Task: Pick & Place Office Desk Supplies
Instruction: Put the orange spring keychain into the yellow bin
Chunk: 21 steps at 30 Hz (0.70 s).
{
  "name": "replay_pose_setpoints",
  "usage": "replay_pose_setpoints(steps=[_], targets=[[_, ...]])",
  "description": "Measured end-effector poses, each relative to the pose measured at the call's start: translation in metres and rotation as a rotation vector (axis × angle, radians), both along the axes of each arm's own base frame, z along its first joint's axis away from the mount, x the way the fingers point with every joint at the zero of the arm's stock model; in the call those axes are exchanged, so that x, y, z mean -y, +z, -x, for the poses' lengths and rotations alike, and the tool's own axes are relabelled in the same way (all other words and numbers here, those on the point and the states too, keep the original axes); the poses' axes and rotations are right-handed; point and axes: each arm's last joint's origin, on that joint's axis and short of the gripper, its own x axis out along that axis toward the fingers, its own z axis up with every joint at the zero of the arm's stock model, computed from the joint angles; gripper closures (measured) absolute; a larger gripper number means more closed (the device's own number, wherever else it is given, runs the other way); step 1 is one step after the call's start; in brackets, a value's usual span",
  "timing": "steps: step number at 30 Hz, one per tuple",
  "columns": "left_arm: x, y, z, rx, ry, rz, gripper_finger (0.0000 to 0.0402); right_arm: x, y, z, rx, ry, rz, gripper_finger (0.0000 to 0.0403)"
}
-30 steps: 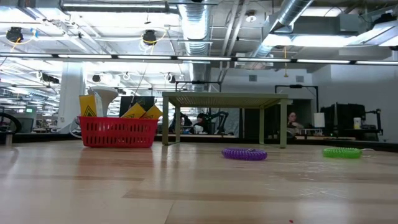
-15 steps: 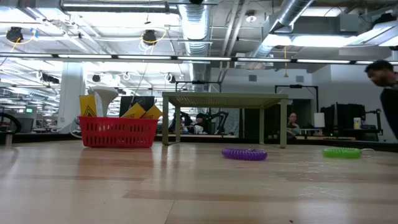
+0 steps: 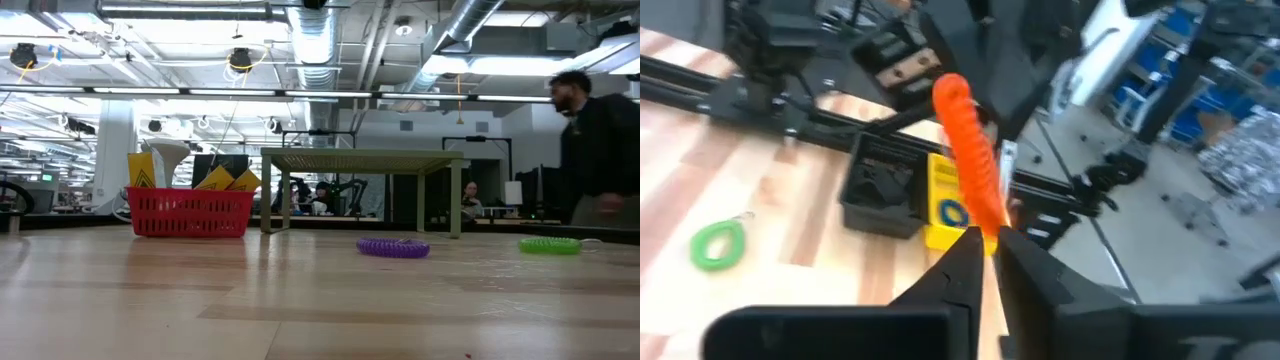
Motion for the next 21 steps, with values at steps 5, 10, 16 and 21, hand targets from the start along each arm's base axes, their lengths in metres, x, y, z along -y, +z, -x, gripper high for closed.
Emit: replay_pose_setpoints(steps=[5,10,16,21], targets=[[0.001,0.002,0.006,-0.053,-0.057,-0.003,0.0330,-0.002,0.001,0.002,0.010,-0.004,-0.001,0.0403],[-0.001,-0.006,0.020,-0.228,-0.065,-0.069,0.0287,-0.006,0.000,0.006,0.005,0.013,-0.022,0.0403],[-0.008,-0.009,0.040,-0.411,-0.059,-0.130,0.0256,-0.013,-0.012,0.022,-0.094,0.069,-0.107,0.0403],[-0.015,-0.010,0.054,-0.528,-0.039,-0.177,0.0244,-0.021,-0.026,0.040,-0.237,0.131,-0.196,0.0403]])
